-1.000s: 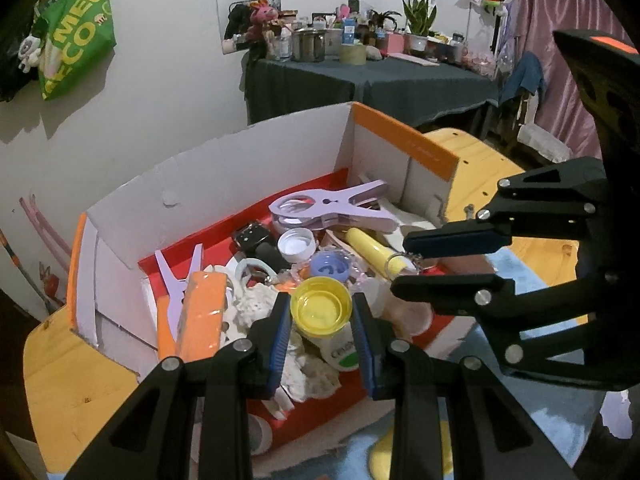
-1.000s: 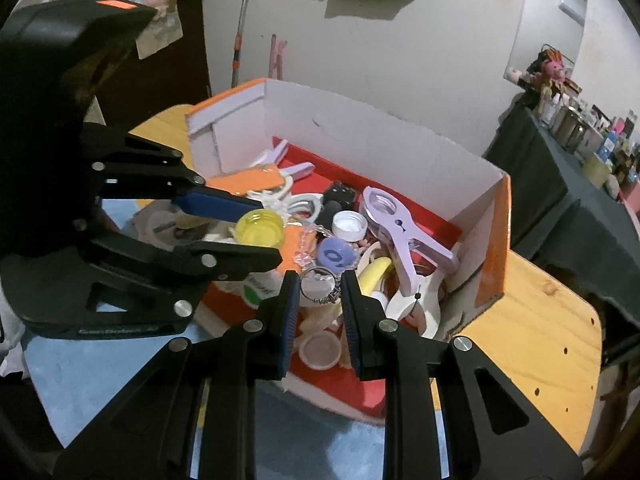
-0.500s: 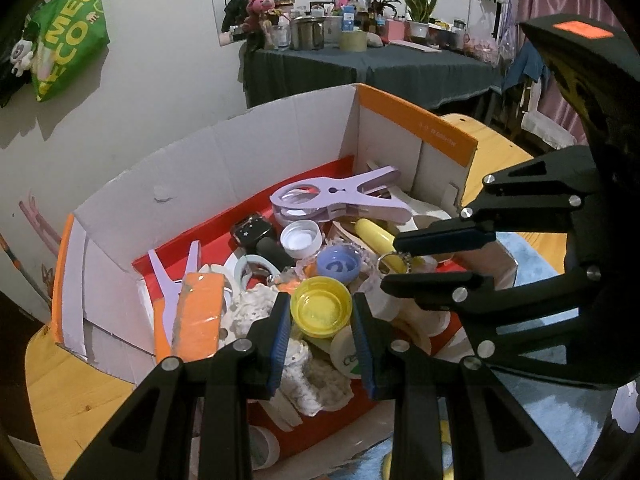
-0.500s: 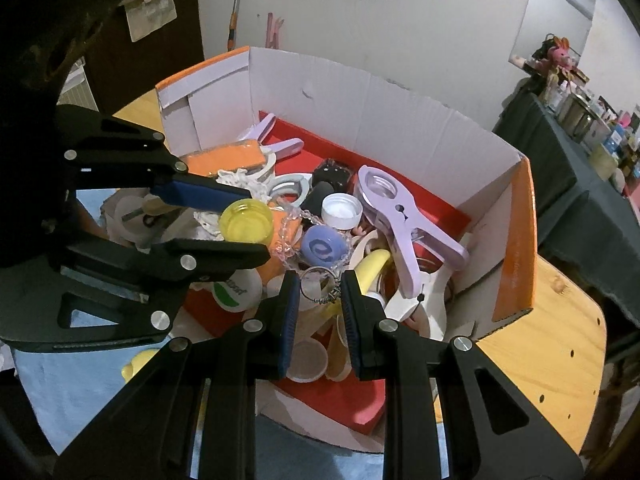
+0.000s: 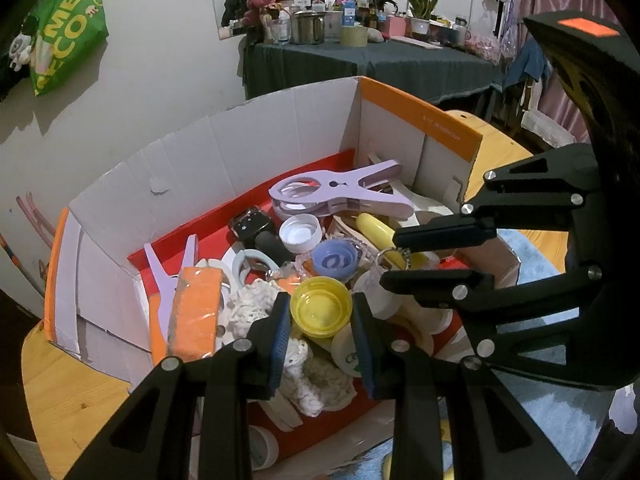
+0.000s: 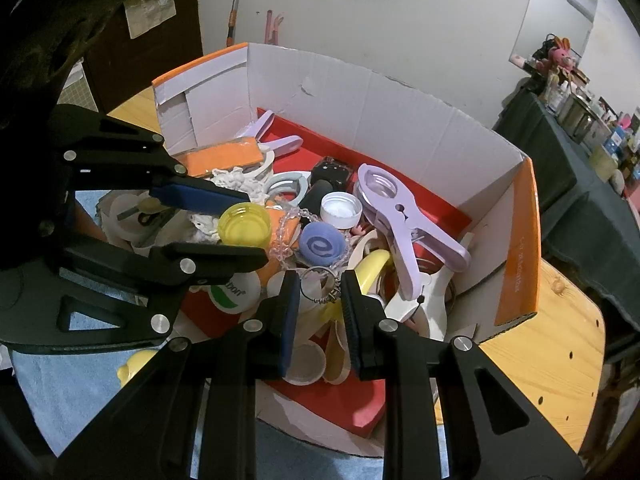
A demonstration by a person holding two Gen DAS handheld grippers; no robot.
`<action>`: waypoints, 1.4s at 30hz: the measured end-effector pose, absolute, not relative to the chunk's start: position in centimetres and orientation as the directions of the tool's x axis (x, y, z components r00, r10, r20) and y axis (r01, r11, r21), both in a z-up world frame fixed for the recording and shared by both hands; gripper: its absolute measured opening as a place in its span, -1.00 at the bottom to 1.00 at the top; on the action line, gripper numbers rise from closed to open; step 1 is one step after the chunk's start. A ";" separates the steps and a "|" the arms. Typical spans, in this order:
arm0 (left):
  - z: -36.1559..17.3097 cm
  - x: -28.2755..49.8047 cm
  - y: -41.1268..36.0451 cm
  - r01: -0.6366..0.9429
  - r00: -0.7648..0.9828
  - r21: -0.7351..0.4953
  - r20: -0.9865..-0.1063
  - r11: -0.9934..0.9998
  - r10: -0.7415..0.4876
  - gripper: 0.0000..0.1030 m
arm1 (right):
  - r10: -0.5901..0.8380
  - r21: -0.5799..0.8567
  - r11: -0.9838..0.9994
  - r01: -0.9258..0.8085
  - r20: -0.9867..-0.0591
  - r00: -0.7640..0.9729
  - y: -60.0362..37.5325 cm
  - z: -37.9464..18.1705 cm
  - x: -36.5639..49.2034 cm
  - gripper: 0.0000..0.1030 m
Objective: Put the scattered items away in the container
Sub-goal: 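Carry yellow cap and metal ring over the cardboard box, then open left gripper dropping yellow cap while right gripper releases metal ring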
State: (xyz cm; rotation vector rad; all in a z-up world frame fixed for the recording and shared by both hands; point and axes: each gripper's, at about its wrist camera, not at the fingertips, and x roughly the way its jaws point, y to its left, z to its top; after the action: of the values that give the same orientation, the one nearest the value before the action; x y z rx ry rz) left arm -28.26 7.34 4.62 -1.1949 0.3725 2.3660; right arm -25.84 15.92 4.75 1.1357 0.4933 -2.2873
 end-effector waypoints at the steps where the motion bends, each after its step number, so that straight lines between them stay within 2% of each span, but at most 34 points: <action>1: 4.6 -28.3 7.3 -0.514 -0.515 0.030 -0.810 -0.857 0.280 -0.36 | -0.298 -0.086 -0.791 0.606 -0.811 -0.504 15.9 4.7 -25.9 -0.61; 16: 4.5 -28.2 7.5 -0.517 -0.512 0.029 -0.812 -0.856 0.281 -0.20 | -0.302 -0.067 -0.801 0.595 -0.812 -0.499 16.2 4.6 -25.9 -0.60; 30: 4.6 -28.0 7.3 -0.509 -0.512 0.016 -0.809 -0.860 0.288 -0.18 | -0.304 -0.055 -0.810 0.584 -0.812 -0.498 16.3 4.5 -26.2 -0.58; 34: 4.8 -27.9 7.2 -0.506 -0.514 0.011 -0.807 -0.862 0.292 -0.11 | -0.301 -0.057 -0.814 0.579 -0.810 -0.504 16.3 4.6 -26.2 -0.55; 38: 4.9 -27.9 7.1 -0.504 -0.518 0.013 -0.804 -0.863 0.290 -0.08 | -0.298 -0.059 -0.818 0.572 -0.807 -0.509 16.4 4.7 -26.2 -0.44; 42: 5.1 -27.8 7.0 -0.502 -0.521 0.014 -0.803 -0.865 0.289 -0.08 | -0.284 -0.072 -0.833 0.548 -0.795 -0.536 16.9 5.1 -26.2 -0.14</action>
State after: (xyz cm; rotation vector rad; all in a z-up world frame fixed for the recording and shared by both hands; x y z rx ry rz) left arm -27.78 7.05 5.07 -1.1905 0.3378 2.3766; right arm -26.24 16.91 5.10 1.1399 0.4334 -2.3572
